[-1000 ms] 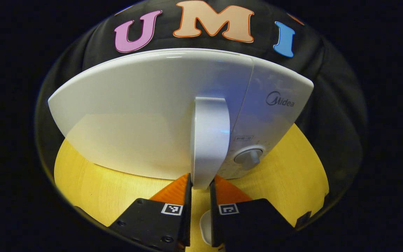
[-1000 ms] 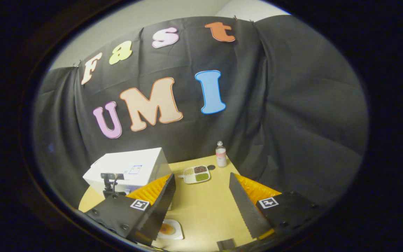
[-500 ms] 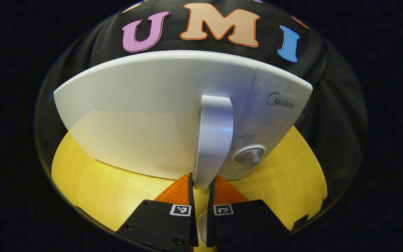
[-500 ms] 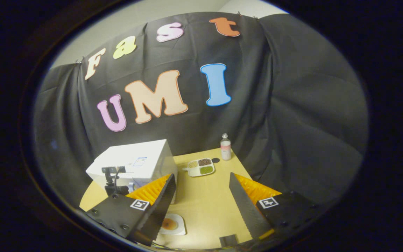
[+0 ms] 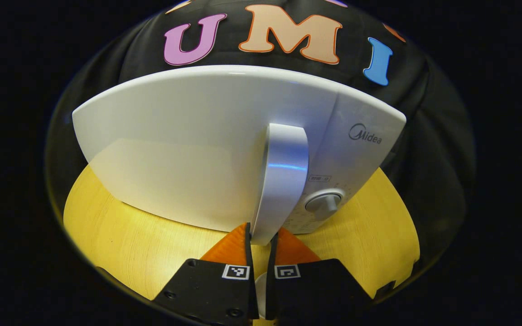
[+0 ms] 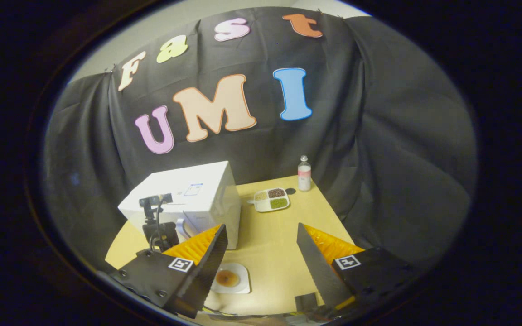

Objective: Open the microwave oven with the left hand, put the food in, and close the microwave oven.

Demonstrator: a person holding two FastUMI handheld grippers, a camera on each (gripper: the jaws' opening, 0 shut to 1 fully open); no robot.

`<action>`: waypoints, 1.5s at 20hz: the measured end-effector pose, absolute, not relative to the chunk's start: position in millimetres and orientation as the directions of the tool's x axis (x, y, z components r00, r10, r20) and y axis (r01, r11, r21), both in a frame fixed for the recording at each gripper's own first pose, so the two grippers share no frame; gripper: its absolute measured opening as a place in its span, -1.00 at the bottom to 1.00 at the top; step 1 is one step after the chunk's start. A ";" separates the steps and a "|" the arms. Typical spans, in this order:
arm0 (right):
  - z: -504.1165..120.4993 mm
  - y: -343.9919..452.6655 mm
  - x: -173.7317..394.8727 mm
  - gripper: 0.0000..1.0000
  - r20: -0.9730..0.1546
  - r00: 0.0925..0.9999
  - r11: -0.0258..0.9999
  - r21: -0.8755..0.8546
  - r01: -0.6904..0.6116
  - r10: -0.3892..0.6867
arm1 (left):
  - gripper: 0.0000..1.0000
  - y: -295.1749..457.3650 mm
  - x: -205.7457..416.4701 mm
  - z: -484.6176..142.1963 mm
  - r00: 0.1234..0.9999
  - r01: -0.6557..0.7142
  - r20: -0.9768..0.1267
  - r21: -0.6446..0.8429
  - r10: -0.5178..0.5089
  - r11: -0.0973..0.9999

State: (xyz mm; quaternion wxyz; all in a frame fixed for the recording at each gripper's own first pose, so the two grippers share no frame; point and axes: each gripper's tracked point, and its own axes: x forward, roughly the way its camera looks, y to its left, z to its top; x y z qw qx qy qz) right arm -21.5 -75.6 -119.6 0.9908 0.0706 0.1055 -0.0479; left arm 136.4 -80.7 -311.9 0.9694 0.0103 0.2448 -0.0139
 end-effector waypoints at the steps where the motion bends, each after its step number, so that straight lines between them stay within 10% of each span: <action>1: -124.9 -76.9 -21.0 0.94 -0.229 0.970 0.985 0.129 0.115 -0.084 | -0.89 -81.3 135.9 -311.8 0.878 0.034 -0.478 0.016 -0.023 0.999; 20: -173.0 -58.3 36.5 0.84 -0.389 0.921 0.998 0.062 0.023 0.003 | -0.95 -63.8 74.1 -322.5 0.847 -0.056 -0.531 -0.058 0.017 0.997; 29: -196.9 -33.5 28.0 0.84 -0.431 0.897 0.995 0.074 -0.072 0.097 | -0.48 -49.2 44.4 -318.6 0.845 -0.129 -0.534 -0.189 0.008 0.973; 30: -201.5 -34.5 25.3 0.94 -0.441 0.892 0.994 0.081 -0.074 0.102 | -0.21 -43.4 41.7 -317.1 0.848 -0.149 -0.529 -0.200 0.021 0.968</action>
